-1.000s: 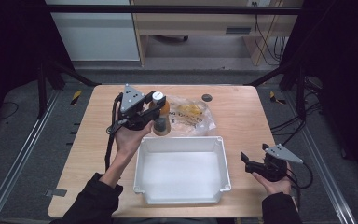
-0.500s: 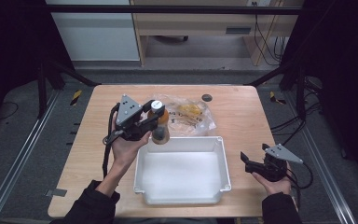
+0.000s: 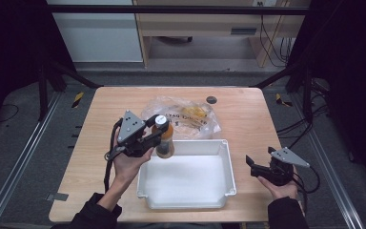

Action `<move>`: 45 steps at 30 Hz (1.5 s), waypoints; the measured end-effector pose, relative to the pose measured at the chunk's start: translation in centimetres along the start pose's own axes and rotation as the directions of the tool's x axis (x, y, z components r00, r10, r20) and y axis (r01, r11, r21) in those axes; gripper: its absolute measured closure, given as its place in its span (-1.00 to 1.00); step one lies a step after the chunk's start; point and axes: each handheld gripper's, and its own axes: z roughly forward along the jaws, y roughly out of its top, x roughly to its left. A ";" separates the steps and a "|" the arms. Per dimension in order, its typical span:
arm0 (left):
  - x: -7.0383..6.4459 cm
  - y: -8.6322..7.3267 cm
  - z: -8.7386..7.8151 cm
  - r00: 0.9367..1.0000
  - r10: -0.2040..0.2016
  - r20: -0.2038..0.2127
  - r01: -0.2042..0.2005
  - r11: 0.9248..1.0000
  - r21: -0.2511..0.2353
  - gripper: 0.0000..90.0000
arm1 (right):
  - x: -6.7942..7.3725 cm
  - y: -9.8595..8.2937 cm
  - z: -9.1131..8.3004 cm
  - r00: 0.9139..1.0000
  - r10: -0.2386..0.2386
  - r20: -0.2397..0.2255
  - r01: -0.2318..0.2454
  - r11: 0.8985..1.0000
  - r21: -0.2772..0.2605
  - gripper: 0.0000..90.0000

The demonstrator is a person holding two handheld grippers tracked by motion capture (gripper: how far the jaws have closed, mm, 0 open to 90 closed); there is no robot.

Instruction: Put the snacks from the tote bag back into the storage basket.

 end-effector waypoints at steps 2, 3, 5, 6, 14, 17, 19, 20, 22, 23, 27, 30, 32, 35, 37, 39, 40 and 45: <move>0.0 -0.2 -0.1 1.000 -0.001 0.000 0.001 1.000 -0.001 0.31 | 0.0 0.0 0.0 1.000 -0.001 -0.001 0.001 1.000 0.001 -0.78; -0.1 -0.4 -0.1 1.000 -0.009 0.000 0.009 1.000 -0.004 0.31 | 0.0 0.0 0.0 1.000 -0.001 0.000 0.001 1.000 0.001 -0.78; -0.1 -1.1 -0.2 1.000 -0.007 -0.006 0.007 1.000 0.001 0.31 | 0.0 0.0 0.0 1.000 -0.001 0.000 0.001 1.000 0.001 -0.78; -0.1 -1.3 -0.2 1.000 -0.011 -0.007 0.011 1.000 0.001 0.31 | 0.0 0.0 0.0 1.000 0.000 -0.001 0.000 1.000 0.000 -0.78; -0.3 -2.6 -0.3 1.000 -0.014 -0.025 0.014 1.000 0.016 0.31 | 0.0 0.0 0.0 1.000 0.003 -0.002 -0.003 1.000 -0.001 -0.78; -0.4 -3.0 -0.4 1.000 -0.013 -0.025 0.014 1.000 0.027 0.31 | 0.0 0.0 0.0 1.000 0.003 -0.001 -0.003 1.000 0.000 -0.78; -0.4 -3.4 -0.4 1.000 -0.015 -0.022 0.016 0.999 0.037 0.31 | 0.0 0.0 -0.1 1.000 0.003 0.000 -0.003 1.000 0.000 -0.78; -0.4 -3.6 -0.3 1.000 -0.020 -0.021 0.020 0.999 0.040 0.31 | 0.0 0.0 -0.1 1.000 0.003 0.000 -0.003 1.000 0.000 -0.78; -0.4 -3.9 -0.3 1.000 -0.021 -0.020 0.022 0.999 0.050 0.31 | -0.1 0.0 -0.1 1.000 0.001 0.001 -0.001 1.000 0.000 -0.78; -0.4 -4.0 -0.3 1.000 -0.020 -0.021 0.021 0.998 0.052 0.31 | -0.1 0.0 -0.1 1.000 0.000 0.000 0.000 1.000 -0.001 -0.78; -0.6 -4.5 -0.4 1.000 -0.019 -0.024 0.020 0.998 0.061 0.31 | -0.1 -0.1 -0.1 1.000 0.003 -0.001 -0.003 1.000 -0.001 -0.78; -0.7 -5.1 -0.2 1.000 -0.017 -0.022 0.018 0.997 0.078 0.31 | -0.1 -0.1 -0.1 1.000 0.003 -0.001 -0.003 1.000 0.000 -0.78; -0.7 -5.4 -0.2 1.000 -0.017 -0.021 0.019 0.996 0.086 0.31 | 0.0 -0.1 -0.1 1.000 0.002 0.000 -0.002 1.000 -0.001 -0.78; -0.8 -5.6 -0.1 1.000 -0.018 -0.021 0.019 0.996 0.092 0.31 | 0.0 -0.1 -0.1 1.000 0.000 0.001 0.000 1.000 -0.001 -0.78; -0.9 -5.8 -0.1 1.000 -0.018 -0.021 0.020 0.995 0.098 0.31 | 0.0 -0.1 -0.1 1.000 0.000 0.000 0.000 1.000 0.000 -0.78; -0.9 -6.0 -0.2 1.000 -0.025 -0.017 0.026 0.995 0.098 0.31 | 0.0 -0.1 -0.1 1.000 -0.001 -0.001 0.001 1.000 0.000 -0.78; -0.9 -6.0 -0.2 1.000 -0.025 -0.017 0.026 0.995 0.098 0.31 | 0.0 -0.1 -0.1 1.000 -0.002 -0.001 0.002 1.000 0.000 -0.78; -1.0 -6.5 -0.1 1.000 -0.028 -0.014 0.029 0.994 0.108 0.31 | 0.0 -0.1 -0.1 1.000 0.001 -0.004 -0.001 1.000 0.002 -0.78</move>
